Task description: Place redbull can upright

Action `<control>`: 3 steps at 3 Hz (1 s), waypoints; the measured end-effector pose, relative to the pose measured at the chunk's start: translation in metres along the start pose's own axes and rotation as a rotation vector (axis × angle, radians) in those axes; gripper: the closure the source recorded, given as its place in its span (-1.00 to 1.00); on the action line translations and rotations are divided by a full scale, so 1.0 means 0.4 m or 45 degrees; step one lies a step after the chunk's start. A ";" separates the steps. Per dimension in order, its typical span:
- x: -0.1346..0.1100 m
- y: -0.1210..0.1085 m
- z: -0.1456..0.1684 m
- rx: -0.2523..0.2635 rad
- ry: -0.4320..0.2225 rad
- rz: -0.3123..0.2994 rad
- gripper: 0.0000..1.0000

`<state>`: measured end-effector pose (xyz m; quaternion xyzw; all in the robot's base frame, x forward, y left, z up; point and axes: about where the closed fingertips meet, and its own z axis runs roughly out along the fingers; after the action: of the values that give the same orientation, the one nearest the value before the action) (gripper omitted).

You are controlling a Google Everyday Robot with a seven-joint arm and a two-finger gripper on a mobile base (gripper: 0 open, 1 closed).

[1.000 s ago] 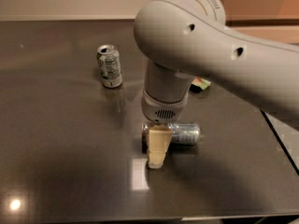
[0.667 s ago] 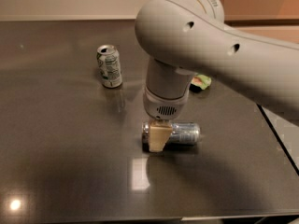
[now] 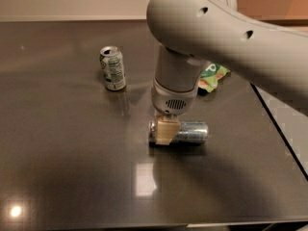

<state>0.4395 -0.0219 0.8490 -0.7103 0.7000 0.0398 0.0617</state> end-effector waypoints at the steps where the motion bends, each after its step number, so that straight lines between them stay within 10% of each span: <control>1: -0.002 -0.030 -0.057 -0.039 -0.149 0.014 1.00; 3: -0.100 -0.093 -0.234 -0.141 -0.739 -0.047 1.00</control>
Offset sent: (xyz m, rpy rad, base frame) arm 0.0317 0.0386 0.1477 0.7979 0.2155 0.0864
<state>0.4732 0.0046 0.9484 -0.6842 0.6367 0.2785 0.2212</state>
